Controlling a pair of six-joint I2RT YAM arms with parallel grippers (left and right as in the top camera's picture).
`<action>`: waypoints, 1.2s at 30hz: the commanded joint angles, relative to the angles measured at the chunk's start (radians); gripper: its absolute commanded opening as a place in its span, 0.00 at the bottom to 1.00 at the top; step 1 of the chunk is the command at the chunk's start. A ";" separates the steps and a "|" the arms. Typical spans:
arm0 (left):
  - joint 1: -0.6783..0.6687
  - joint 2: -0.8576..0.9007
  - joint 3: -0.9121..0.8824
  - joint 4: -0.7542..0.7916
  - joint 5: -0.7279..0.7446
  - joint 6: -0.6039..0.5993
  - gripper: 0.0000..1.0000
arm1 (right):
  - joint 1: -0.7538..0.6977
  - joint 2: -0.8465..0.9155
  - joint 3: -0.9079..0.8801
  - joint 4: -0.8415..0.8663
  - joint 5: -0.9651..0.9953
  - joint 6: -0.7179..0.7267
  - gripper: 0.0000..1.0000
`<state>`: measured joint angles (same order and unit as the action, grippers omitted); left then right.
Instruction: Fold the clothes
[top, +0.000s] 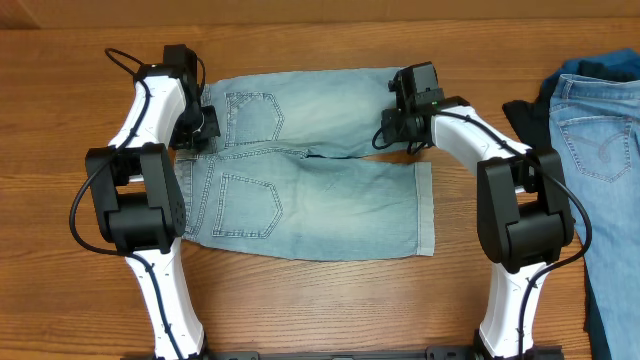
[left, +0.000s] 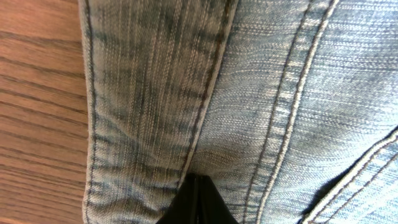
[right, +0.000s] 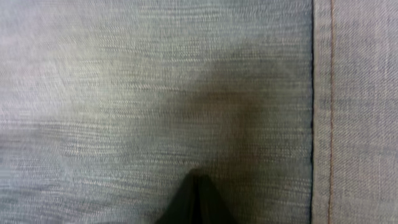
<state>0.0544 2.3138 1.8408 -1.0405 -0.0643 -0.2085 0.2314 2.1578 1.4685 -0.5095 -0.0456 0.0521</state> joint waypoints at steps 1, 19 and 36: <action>0.003 -0.040 -0.019 -0.024 0.014 0.006 0.04 | 0.003 0.037 -0.027 -0.053 0.006 0.008 0.04; 0.003 -0.386 -0.019 -0.041 0.065 -0.058 0.64 | 0.003 0.013 0.476 -0.444 -0.061 0.007 0.66; 0.003 -0.384 -0.019 -0.055 0.064 -0.058 1.00 | 0.003 0.013 0.528 -0.466 -0.060 0.007 1.00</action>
<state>0.0544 1.9430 1.8271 -1.0935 -0.0109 -0.2592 0.2314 2.1857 1.9736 -0.9798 -0.1009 0.0559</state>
